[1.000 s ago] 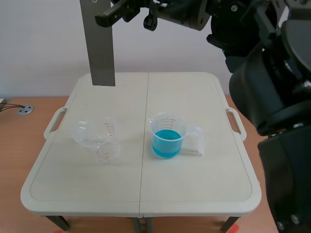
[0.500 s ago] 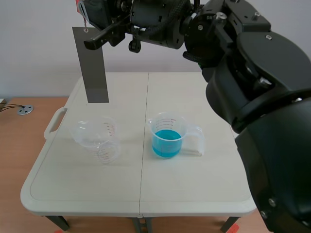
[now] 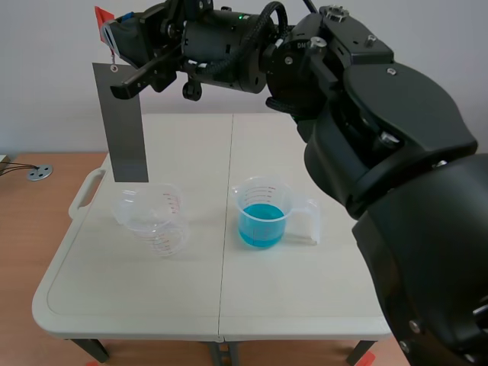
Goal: Hold the metal plate by the orange handle, dip it into the blue solution, take it out and point at it, then put the plate back in the beaker on the left.
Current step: 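Put the plate into the left beaker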
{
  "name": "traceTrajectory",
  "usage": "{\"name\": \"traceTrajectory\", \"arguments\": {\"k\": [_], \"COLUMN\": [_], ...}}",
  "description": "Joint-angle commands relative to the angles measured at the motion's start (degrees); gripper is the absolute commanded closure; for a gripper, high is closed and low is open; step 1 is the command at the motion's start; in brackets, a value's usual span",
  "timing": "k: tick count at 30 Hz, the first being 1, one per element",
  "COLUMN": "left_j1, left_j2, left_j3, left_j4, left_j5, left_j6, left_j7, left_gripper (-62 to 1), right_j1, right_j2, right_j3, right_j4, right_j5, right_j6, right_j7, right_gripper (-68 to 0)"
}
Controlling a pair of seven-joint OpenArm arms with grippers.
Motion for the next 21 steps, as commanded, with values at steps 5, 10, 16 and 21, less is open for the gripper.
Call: {"name": "traceTrajectory", "arguments": {"k": [5,10,16,21], "left_j1": [0.74,0.74,0.74,0.74], "left_j2": [0.13,0.13,0.13,0.13], "left_j3": [-0.13,-0.13,-0.13,-0.13], "left_j4": [0.87,0.87,0.87,0.87], "left_j5": [-0.15,-0.15,-0.15,-0.15], "left_j6": [-0.28,-0.28,-0.28,-0.28], "left_j7": [-0.39,-0.39,-0.39,-0.42], "left_gripper": [-2.7,-2.7,-2.7,-2.7], "right_j1": [1.46,1.44,1.44,1.18], "right_j2": [-0.37,-0.37,-0.37,-0.37], "right_j3": [-0.98,-1.18,-1.18,-1.18], "right_j4": [0.2,0.17,0.15,-0.37], "right_j5": [0.66,0.63,0.66,0.57], "right_j6": [0.04,0.04,0.04,0.04], "right_j7": [1.05,0.85,0.85,0.87], "right_gripper": [-1.5,-1.5,-1.5,-1.5]}}
